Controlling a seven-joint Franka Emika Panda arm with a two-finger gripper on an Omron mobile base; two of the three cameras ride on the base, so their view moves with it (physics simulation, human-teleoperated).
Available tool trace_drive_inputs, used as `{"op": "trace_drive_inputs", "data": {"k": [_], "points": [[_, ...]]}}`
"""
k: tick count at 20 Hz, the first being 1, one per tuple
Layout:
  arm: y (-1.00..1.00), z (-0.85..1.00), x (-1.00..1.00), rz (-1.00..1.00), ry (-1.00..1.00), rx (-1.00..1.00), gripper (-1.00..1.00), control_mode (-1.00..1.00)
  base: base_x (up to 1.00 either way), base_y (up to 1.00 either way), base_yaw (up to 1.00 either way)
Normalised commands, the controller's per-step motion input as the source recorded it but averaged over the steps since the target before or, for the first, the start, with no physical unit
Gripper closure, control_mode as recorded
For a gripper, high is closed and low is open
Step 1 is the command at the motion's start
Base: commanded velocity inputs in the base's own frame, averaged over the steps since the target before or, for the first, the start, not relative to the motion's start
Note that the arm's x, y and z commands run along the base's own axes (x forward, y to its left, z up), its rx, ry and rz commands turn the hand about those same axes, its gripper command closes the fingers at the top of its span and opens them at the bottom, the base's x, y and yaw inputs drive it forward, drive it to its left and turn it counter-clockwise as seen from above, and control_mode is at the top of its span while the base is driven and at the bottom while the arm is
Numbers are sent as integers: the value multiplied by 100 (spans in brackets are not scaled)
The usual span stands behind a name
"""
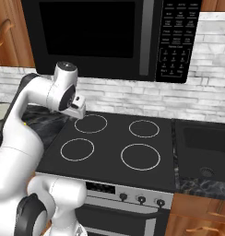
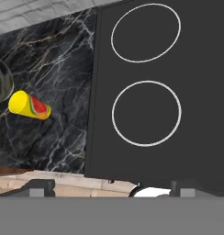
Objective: Pick the cup and bowl from the counter and place them on the counter next to the sink.
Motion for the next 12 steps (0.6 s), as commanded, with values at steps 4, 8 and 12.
{"op": "trace_drive_inputs", "data": {"k": [4, 8, 12], "points": [[30, -1, 8, -4, 11, 2, -100, -100, 0, 0, 0], [45, 0, 4, -6, 8, -4, -100, -100, 0, 0, 0], [45, 0, 0, -3, 5, -1, -100, -100, 0, 0, 0]]}}
